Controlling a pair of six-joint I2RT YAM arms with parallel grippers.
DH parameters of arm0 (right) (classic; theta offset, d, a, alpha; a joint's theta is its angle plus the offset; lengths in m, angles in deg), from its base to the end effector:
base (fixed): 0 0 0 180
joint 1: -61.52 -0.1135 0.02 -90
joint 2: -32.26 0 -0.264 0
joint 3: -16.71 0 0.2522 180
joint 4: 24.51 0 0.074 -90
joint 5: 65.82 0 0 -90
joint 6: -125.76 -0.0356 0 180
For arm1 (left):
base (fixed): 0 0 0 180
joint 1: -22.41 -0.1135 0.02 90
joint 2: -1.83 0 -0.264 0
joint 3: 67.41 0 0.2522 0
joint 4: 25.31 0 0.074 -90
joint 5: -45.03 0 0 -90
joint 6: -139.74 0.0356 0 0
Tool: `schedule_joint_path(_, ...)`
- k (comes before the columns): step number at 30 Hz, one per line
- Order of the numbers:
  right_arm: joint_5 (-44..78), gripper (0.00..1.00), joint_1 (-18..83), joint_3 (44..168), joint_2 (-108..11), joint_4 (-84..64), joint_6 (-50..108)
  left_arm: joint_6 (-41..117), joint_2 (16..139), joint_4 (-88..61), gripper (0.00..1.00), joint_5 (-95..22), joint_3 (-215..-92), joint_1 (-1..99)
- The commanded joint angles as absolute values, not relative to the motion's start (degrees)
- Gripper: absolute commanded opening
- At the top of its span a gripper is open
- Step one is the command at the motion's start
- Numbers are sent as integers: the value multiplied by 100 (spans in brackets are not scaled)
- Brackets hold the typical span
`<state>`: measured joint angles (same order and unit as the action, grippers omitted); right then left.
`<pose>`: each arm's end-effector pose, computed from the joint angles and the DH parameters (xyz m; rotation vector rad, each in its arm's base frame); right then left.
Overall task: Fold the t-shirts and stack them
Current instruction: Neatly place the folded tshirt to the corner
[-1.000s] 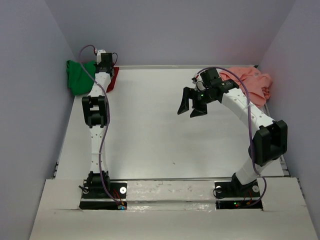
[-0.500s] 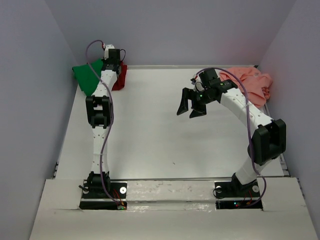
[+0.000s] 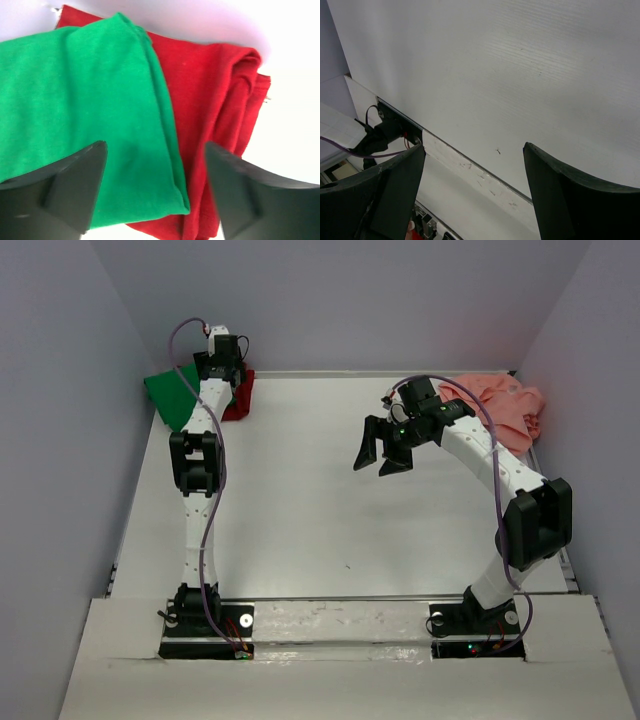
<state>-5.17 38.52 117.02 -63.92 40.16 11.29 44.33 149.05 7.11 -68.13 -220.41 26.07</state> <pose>0.3169 0.1535 0.3027 -0.1526 2.7259 0.9412 0.5880 -0.0236 0.2340 -0.2825 1.9892 0.3099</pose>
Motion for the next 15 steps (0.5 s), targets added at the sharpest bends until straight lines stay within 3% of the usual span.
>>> schedule_joint_path(1, -509, 85, 3797, 11828, -6301, 3829, 1088, 4341, 14518, 541, 98, -6527, -22118, 2628)
schedule_joint_path(8, -553, 85, 3797, 11845, -6353, 3715, 1088, 4297, 14203, 647, 99, -7125, -22075, 2567)
schedule_joint_path(12, -448, 85, 3797, 11959, -6441, 3671, 1150, 3920, 13860, 849, 94, -6459, -21934, 2400)
schedule_joint_path(15, -439, 85, 3797, 12038, -6520, 3575, 1220, 3761, 13570, 1217, 99, -6002, -21741, 2452)
